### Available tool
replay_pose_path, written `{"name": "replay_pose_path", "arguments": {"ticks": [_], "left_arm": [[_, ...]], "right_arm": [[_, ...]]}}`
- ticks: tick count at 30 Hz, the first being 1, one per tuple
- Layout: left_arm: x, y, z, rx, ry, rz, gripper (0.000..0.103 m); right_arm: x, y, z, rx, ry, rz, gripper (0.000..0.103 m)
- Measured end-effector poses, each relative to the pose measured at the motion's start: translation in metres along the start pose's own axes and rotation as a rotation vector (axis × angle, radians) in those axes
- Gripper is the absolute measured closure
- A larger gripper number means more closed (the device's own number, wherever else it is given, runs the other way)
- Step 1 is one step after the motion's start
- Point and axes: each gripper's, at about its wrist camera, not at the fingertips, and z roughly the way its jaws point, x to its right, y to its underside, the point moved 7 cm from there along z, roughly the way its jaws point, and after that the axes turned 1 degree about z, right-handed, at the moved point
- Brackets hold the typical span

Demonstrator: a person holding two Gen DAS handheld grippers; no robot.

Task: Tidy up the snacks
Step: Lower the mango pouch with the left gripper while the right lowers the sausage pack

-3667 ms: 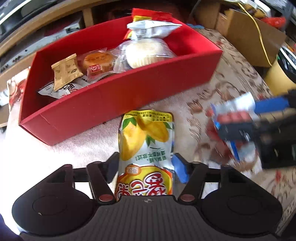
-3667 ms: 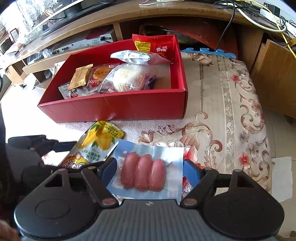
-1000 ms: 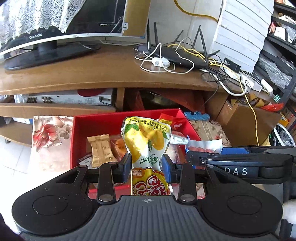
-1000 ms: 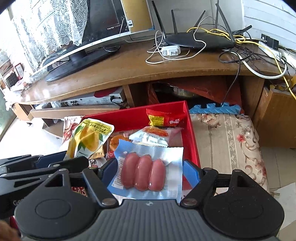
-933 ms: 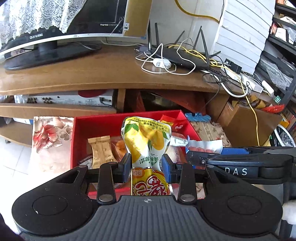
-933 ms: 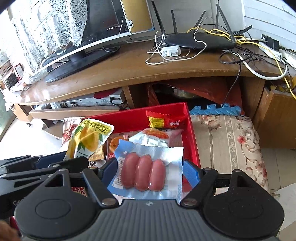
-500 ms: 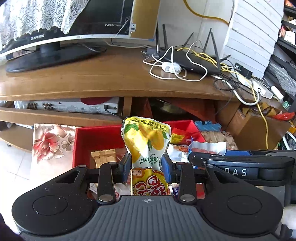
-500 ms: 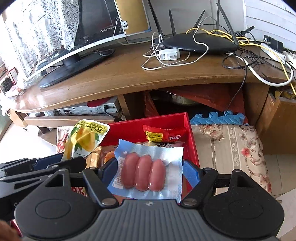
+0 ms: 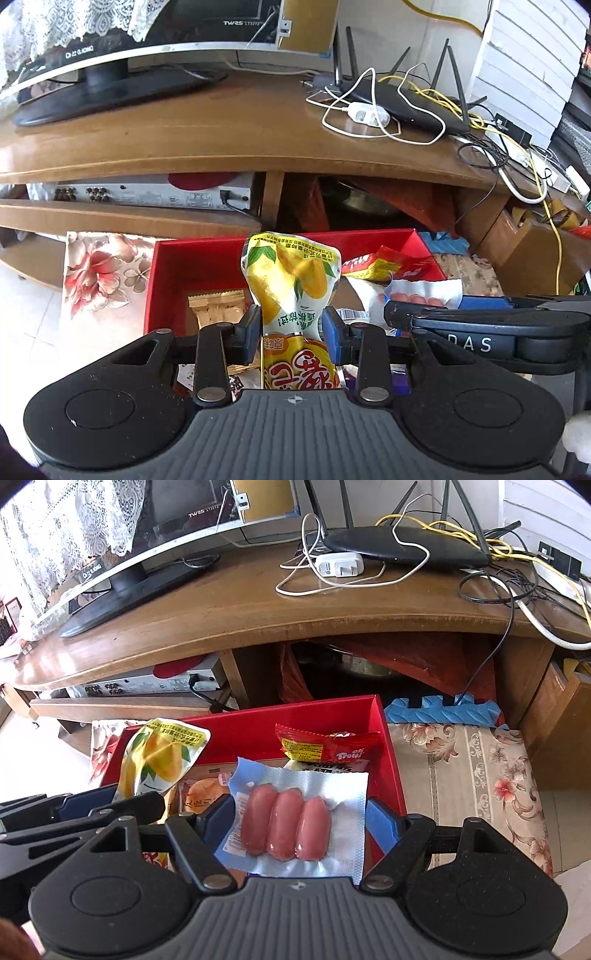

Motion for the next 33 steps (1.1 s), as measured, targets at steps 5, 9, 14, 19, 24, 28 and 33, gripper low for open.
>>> {"name": "replay_pose_path", "arguments": {"ticks": [5, 9, 14, 19, 24, 28, 33], "left_arm": [[-0.002, 0.000, 0.004, -0.008, -0.010, -0.007, 0.061], [-0.004, 0.000, 0.007, -0.009, -0.018, -0.007, 0.061], [-0.006, 0.002, 0.012, -0.021, -0.027, -0.012, 0.060], [-0.010, 0.007, 0.020, -0.041, -0.042, -0.016, 0.059], [-0.012, 0.009, 0.022, -0.049, -0.050, -0.016, 0.058], [-0.014, 0.011, 0.023, -0.056, -0.052, -0.017, 0.057], [-0.016, 0.012, 0.024, -0.061, -0.058, -0.019, 0.056]], "right_arm": [[-0.002, 0.000, 0.004, 0.000, 0.006, -0.010, 0.027], [-0.003, 0.000, 0.008, -0.002, 0.010, -0.012, 0.027], [-0.004, 0.000, 0.014, -0.007, 0.018, -0.020, 0.027], [-0.003, 0.000, 0.020, -0.012, 0.020, -0.021, 0.027], [-0.002, 0.002, 0.023, -0.017, 0.019, -0.018, 0.026], [-0.003, 0.003, 0.025, -0.018, 0.022, -0.024, 0.025], [-0.004, 0.004, 0.025, -0.017, 0.025, -0.027, 0.024]]}}
